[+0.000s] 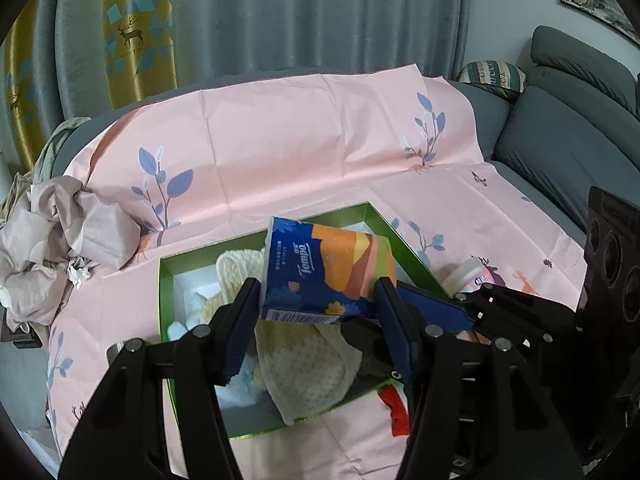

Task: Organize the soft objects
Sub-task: 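Carry the tissue pack into the green box and open the right gripper, then withdraw the right gripper and move it toward the red-white knit sock, then close the right gripper on the red-white knit sock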

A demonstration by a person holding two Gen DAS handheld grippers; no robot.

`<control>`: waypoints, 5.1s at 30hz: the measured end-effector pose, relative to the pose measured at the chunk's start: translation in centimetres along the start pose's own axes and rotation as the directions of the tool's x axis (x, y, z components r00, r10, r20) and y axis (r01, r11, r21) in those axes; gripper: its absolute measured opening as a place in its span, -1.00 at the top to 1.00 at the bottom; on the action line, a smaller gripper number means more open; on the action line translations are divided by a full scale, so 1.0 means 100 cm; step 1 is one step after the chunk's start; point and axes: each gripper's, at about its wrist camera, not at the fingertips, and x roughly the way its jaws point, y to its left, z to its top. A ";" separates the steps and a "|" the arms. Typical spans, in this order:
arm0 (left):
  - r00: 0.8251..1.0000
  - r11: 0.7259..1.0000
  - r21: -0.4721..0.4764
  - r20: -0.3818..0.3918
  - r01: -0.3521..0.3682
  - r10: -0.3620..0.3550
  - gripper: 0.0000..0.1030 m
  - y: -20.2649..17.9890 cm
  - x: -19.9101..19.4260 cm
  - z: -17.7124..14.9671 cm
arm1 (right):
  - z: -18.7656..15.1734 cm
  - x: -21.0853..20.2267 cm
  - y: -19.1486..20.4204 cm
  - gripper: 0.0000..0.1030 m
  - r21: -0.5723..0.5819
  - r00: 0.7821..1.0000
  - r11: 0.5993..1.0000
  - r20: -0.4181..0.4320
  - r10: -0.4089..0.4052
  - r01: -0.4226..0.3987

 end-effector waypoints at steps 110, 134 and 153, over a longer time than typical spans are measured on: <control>0.975 0.969 -0.198 -0.131 0.151 -0.179 -0.98 -0.039 -0.054 -0.142 | -0.126 -0.175 0.000 -0.47 0.060 0.951 0.970 -0.221 -0.215 0.234; 0.973 0.959 -0.252 -0.155 0.126 -0.168 -0.98 -0.045 -0.053 -0.141 | -0.141 -0.151 -0.042 -0.47 0.122 0.972 0.982 -0.205 -0.114 0.141; 0.950 0.938 -0.286 -0.180 0.198 -0.255 -0.91 -0.035 0.018 -0.120 | -0.125 -0.065 -0.044 -0.47 0.041 0.955 0.999 -0.298 -0.003 0.016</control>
